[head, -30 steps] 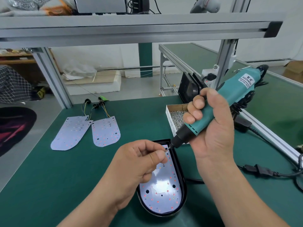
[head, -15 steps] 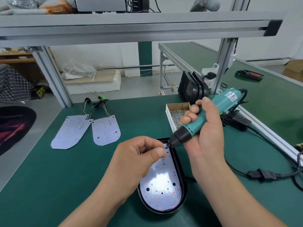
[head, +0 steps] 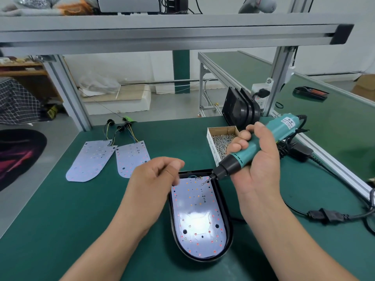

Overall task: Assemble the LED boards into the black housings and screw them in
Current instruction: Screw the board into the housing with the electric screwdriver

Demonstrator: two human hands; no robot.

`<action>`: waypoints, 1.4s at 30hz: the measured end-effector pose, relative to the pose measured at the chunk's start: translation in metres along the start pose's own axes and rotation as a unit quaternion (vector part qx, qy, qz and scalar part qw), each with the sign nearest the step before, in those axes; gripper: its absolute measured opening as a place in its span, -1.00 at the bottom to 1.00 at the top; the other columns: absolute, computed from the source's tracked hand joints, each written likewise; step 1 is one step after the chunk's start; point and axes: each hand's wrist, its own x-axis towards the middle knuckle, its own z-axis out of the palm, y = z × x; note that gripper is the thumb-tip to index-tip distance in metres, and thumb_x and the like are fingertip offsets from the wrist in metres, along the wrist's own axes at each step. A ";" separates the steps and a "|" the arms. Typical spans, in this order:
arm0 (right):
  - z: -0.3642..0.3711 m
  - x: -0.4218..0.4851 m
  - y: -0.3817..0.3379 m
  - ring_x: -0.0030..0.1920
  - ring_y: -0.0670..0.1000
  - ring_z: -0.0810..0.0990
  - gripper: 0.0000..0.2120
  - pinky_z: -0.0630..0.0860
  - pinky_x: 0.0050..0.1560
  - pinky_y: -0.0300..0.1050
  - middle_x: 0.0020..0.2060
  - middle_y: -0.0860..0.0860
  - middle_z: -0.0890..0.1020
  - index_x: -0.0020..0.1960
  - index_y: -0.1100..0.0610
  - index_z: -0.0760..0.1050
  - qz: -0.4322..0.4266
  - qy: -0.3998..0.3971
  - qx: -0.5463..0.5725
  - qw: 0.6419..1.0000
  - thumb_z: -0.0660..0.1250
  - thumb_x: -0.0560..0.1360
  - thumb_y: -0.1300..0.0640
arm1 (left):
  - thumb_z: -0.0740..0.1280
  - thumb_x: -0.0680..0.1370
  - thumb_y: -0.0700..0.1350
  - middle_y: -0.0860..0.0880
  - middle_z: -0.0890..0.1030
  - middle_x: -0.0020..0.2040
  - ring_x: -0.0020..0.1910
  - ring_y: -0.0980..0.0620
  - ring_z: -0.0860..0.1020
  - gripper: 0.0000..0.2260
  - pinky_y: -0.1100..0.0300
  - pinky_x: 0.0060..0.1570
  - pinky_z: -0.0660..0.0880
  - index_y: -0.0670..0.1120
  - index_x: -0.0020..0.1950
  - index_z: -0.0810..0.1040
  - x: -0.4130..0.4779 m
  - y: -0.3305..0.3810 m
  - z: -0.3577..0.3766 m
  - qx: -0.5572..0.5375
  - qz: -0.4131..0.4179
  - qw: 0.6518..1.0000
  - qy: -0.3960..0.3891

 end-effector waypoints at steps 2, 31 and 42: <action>-0.001 -0.001 -0.001 -0.36 -0.08 0.40 -0.88 0.47 -0.36 -0.24 -0.27 0.01 0.49 -0.08 0.13 0.52 -0.004 -0.012 -0.012 1.000 0.38 0.62 0.15 | 0.39 0.62 0.18 0.19 0.47 -0.41 -0.47 0.19 0.35 -0.85 0.38 -0.43 0.34 0.17 -0.04 0.69 0.009 -0.006 -0.011 0.117 0.025 0.992 0.034; -0.020 -0.053 0.011 -0.47 0.00 0.37 -0.93 0.41 -0.43 -0.16 -0.35 0.05 0.45 -0.08 0.07 0.48 -0.003 -0.162 -0.211 0.964 0.31 0.56 0.22 | 0.54 0.46 0.09 0.06 0.78 -0.07 0.01 -0.02 0.73 -0.77 0.10 0.06 0.60 -0.05 -0.06 0.75 0.024 -0.033 -0.011 0.148 -0.109 0.971 -0.151; -0.017 -0.064 0.012 -0.49 0.04 0.37 -0.97 0.45 -0.41 -0.11 -0.36 0.09 0.46 -0.09 0.10 0.53 -0.018 -0.225 -0.242 0.944 0.37 0.48 0.16 | 0.48 0.37 0.15 -0.06 0.77 -0.02 0.03 -0.12 0.72 -0.63 -0.07 0.17 0.62 -0.11 -0.01 0.74 0.021 -0.028 -0.010 0.146 -0.108 0.970 -0.159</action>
